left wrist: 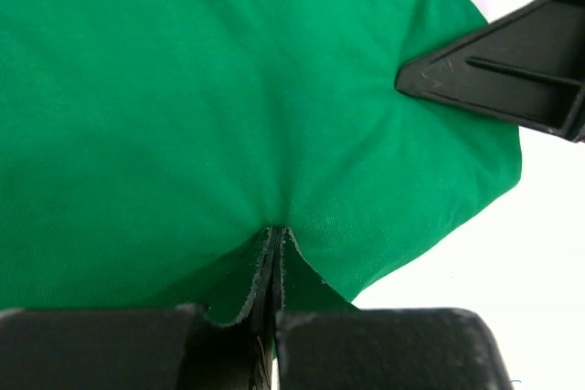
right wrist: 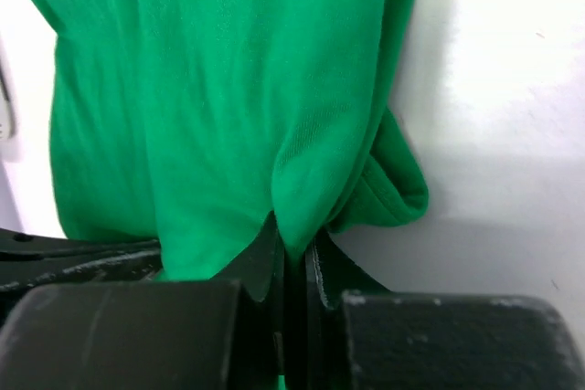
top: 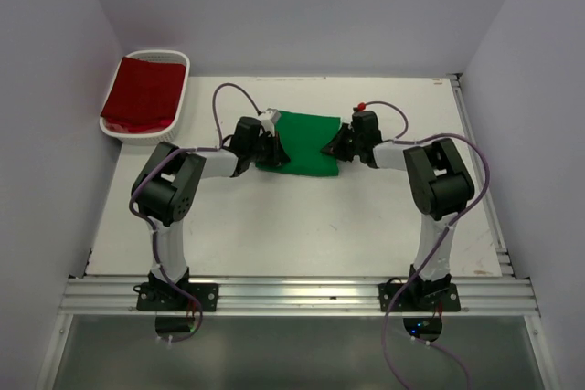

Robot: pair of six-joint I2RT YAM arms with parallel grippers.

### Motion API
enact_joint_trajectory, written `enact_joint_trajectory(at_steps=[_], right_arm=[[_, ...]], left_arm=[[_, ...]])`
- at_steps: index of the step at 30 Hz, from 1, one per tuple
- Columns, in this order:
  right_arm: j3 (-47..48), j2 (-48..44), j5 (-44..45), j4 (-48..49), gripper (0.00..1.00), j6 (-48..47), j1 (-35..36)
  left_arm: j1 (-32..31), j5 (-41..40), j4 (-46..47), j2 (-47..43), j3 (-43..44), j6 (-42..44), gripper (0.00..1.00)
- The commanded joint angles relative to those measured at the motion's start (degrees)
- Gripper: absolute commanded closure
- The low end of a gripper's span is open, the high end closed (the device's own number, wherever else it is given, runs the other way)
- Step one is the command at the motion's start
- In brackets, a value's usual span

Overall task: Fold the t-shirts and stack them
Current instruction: Put the neatly folded tshirt into the corner of the board with the right arm

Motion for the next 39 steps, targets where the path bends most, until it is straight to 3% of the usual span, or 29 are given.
enact_joint_trajectory(at_steps=[1, 6, 13, 17, 18, 20, 25, 32, 39], right_arm=[[1.72, 5.22, -4.47, -5.26, 1.00, -0.15, 0.33], [1.82, 2.34, -2.11, -7.03, 1.00, -0.50, -0.20], [-5.55, -8.38, 3.34, -1.76, 1.00, 8.63, -7.39], [-8.81, -13.22, 6.85, 0.61, 1.00, 15.30, -14.24], [-9.52, -15.05, 8.60, 1.14, 1.00, 16.36, -15.31], [-12.41, -16.73, 10.54, 3.76, 1.00, 20.82, -18.12], [-18.57, -21.83, 19.41, 8.97, 1.00, 28.50, -24.36], [-15.86, -27.19, 38.81, -2.70, 1.00, 28.59, -26.30], [-8.84, -22.03, 46.84, -13.07, 1.00, 31.14, -26.57]], left_arm=[[-0.47, -0.17, -0.41, -0.99, -1.36, 0.34, 1.00], [-0.38, -1.65, -2.51, -3.54, -1.27, 0.95, 1.00], [-0.03, -12.44, -11.37, -16.97, -0.66, 1.57, 1.00], [0.14, -17.38, -14.38, -24.80, -0.57, 0.87, 0.70], [0.14, -17.91, -14.82, -27.25, -0.75, 0.60, 0.58], [0.14, -18.18, -15.61, -29.20, -1.10, -0.27, 0.52], [0.14, -16.43, -15.79, -33.42, -4.78, -1.77, 0.52], [0.14, -14.23, -15.97, -36.41, -9.36, -2.82, 0.57], [-0.03, -11.42, -18.25, -38.17, -12.87, -3.62, 0.62]])
